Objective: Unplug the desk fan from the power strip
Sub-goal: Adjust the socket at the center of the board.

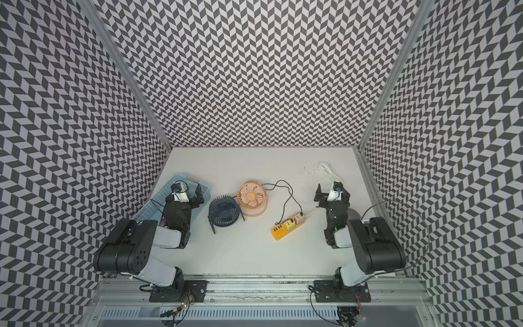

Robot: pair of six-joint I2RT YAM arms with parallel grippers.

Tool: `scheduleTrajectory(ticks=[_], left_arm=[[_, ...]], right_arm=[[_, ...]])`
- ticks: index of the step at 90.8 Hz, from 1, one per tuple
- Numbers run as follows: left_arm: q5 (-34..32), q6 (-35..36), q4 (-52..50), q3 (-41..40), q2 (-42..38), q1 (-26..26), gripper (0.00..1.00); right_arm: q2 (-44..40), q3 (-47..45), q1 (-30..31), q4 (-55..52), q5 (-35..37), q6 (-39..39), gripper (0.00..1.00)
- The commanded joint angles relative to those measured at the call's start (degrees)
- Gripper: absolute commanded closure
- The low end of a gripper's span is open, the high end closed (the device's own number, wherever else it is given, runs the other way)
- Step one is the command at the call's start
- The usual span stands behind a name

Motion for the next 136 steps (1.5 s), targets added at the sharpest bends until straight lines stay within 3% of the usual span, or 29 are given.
scheduleTrajectory(ticks=[1, 78, 85, 92, 106, 121, 136], left_arm=[[0.1, 0.2, 1.8, -0.1, -0.2, -0.2, 0.00], [1.6, 0.2, 1.8, -0.1, -0.5, 0.4, 0.00], [2.4, 0.4, -3.9, 2.7, -2.5, 0.3, 0.00], [0.2, -0.5, -16.1, 8.1, -4.7, 0.4, 0.00], [-2.0, -3.6, -26.1, 14.2, -8.2, 0.9, 0.00], [2.5, -8.5, -33.3, 21.3, -11.8, 1.1, 0.00], [9.5, -26.6, -40.8, 27.6, -15.3, 2.5, 0.00]], right_arm=[[-0.8, 0.9, -0.5, 1.2, -0.4, -0.3, 0.01], [-0.9, 0.9, -0.6, 0.9, -0.8, -0.3, 0.00], [-1.1, 0.8, -0.7, 1.1, -0.4, -0.2, 0.01], [-1.9, 0.8, -0.6, 3.0, 1.2, 0.1, 0.01], [-7.5, 6.9, -0.6, -13.7, 1.4, 0.3, 0.00], [-13.2, 13.3, -0.6, -25.2, 1.9, 4.7, 0.00], [-17.9, 20.8, -0.6, -37.2, -5.6, 12.3, 0.01]])
